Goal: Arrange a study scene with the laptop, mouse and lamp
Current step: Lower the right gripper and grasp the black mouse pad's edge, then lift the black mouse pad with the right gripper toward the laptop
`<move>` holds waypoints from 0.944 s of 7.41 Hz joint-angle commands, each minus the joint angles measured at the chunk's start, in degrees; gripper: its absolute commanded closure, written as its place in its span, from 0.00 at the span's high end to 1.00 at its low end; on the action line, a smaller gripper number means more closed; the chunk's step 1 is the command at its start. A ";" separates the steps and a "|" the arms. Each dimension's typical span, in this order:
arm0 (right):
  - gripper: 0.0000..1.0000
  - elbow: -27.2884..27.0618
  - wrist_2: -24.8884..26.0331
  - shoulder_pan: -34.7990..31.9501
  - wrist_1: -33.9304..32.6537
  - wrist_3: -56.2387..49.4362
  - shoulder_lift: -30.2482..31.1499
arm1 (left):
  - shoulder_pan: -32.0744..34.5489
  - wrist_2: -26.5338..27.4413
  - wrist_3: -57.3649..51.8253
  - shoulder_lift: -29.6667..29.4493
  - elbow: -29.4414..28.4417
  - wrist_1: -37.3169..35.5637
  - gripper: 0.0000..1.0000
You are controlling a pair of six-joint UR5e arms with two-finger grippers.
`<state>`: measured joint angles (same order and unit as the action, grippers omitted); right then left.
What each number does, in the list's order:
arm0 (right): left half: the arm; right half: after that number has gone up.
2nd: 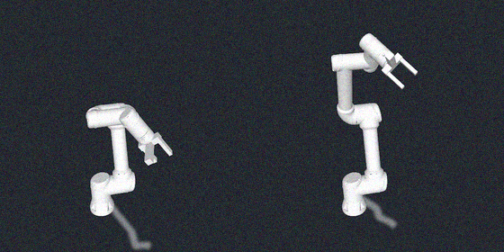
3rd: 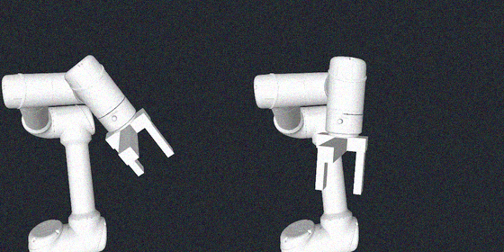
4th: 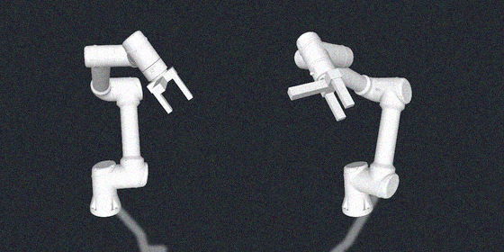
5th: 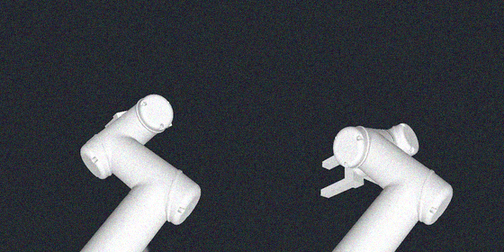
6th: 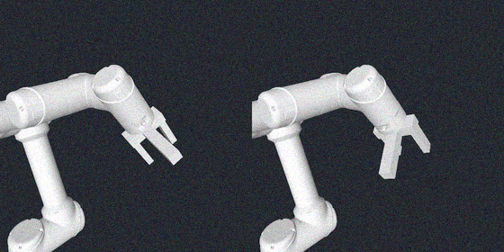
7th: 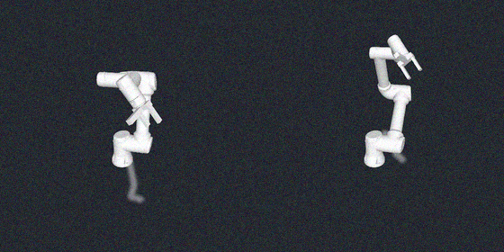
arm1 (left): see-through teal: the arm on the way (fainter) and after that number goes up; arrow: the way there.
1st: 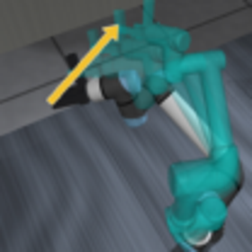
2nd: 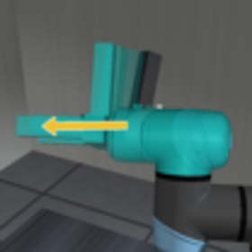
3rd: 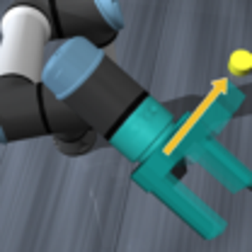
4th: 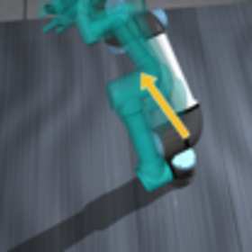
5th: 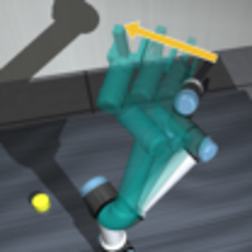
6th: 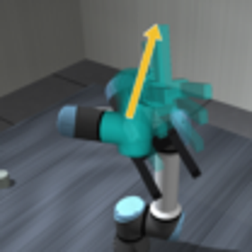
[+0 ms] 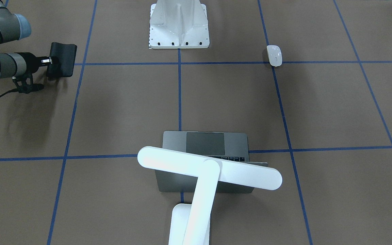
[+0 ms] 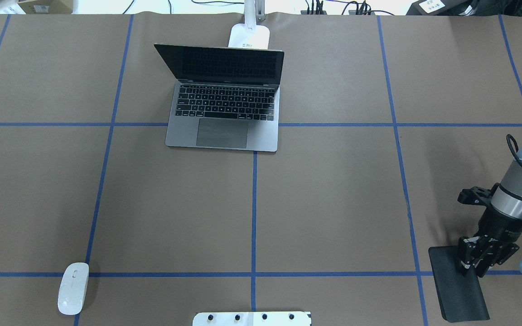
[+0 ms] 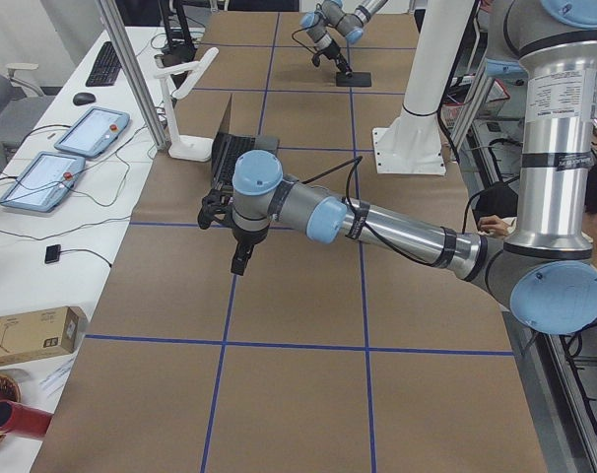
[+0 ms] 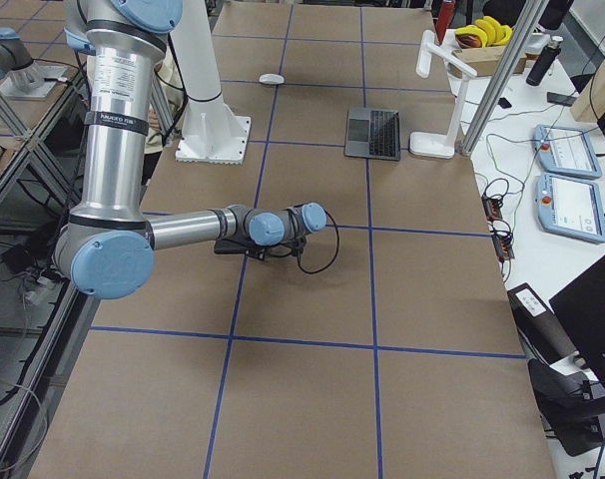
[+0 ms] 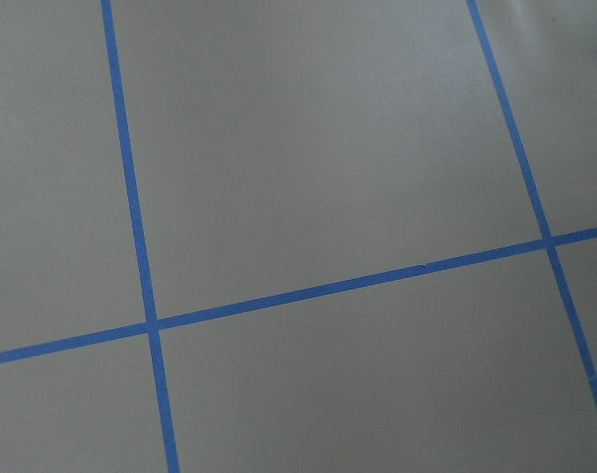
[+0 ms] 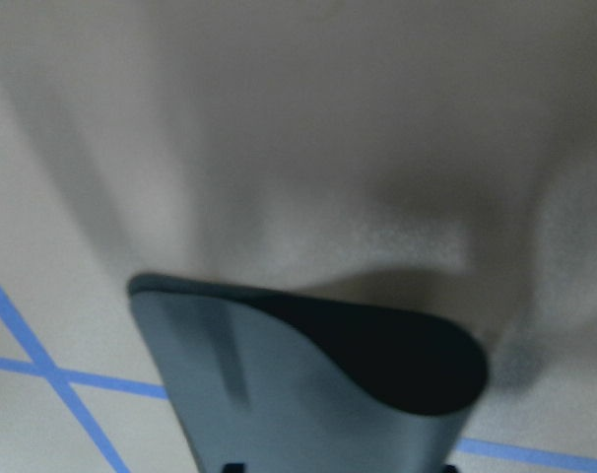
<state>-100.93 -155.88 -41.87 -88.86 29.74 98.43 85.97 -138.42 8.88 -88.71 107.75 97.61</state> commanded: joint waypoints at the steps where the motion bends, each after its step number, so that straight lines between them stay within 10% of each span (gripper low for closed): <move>1: 0.00 -1.28 0.05 -0.14 -0.09 0.40 0.01 | 0.17 -0.09 0.00 -0.06 0.00 -0.05 1.00; 7: 0.00 -10.33 6.35 -14.88 -0.44 3.48 -3.93 | 2.18 -0.80 -6.85 1.51 -0.97 -0.05 1.00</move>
<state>-109.86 -151.79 -52.74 -89.19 33.10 96.82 87.81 -139.21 3.51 -88.32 106.54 97.44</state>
